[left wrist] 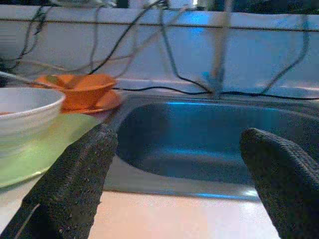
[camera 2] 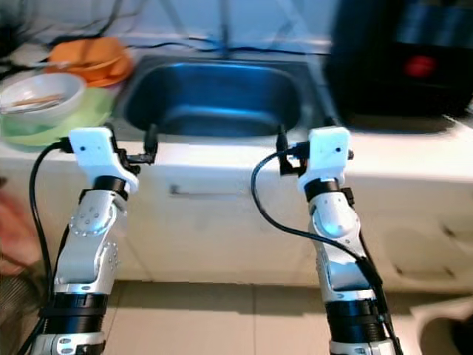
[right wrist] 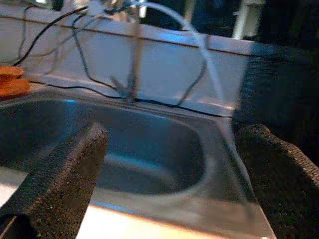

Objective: Kitchen organization

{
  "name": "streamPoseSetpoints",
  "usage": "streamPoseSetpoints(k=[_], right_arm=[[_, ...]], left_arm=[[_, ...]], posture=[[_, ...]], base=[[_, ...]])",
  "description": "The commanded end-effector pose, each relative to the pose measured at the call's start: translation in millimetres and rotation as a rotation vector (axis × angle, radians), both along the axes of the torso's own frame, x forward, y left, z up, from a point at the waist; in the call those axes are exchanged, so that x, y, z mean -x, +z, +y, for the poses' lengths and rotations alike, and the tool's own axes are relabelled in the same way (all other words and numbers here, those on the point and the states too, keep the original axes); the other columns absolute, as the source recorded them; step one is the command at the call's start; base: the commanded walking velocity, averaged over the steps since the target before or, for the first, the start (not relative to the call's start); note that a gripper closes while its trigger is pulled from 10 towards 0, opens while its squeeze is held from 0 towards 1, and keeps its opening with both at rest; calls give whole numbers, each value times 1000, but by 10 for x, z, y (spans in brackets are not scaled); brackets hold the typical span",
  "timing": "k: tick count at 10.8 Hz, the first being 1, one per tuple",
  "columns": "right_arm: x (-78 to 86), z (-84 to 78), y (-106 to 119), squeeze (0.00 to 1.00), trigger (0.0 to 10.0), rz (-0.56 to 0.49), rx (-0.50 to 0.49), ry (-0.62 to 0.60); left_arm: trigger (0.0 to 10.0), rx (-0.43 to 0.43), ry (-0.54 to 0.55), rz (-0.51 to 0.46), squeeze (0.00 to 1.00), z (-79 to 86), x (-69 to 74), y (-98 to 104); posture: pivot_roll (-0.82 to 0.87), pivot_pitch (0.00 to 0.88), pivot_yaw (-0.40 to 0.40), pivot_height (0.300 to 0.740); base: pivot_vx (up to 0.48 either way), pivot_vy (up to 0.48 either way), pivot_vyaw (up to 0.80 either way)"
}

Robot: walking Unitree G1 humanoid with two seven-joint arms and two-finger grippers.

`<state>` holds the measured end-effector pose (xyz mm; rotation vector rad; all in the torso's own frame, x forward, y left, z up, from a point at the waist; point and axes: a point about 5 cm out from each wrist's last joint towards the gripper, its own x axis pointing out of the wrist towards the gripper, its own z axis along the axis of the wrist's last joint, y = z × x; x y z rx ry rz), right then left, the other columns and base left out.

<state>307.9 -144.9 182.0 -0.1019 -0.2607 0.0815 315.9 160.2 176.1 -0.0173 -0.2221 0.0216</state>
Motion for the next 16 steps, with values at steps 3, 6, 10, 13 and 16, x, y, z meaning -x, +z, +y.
streamPoseSetpoints(k=[3, 6, 10, 13, 16], right_arm=[[9, -6, 1, 0, 10000, -7, 10, -5], [10, 17, 14, 0, 10000, -12, 19, 3], [-7, 48, 22, 0, 10000, -19, 20, 10], [-8, 58, 15, 0, 10000, -18, 15, 10], [0, 61, 11, 0, 10000, -16, 12, 10]], left_arm=[[10000, 5, 17, 4, 0, -14, -14, -1], [10000, 2, 39, 8, 0, 29, -27, 1], [10000, 1, 75, 27, 0, 76, -42, -28], [10000, 6, 70, 31, 0, 84, -58, -20], [10000, -1, 80, 46, 0, 88, -52, -50]], posture=[[80, 0, -7, 740], [83, 0, -5, 740], [85, 0, -7, 740], [93, 0, -5, 740], [91, 0, -5, 740]], base=[[116, 105, 0], [0, 0, 0], [0, 0, 0], [0, 278, 0], [0, 477, 0]])
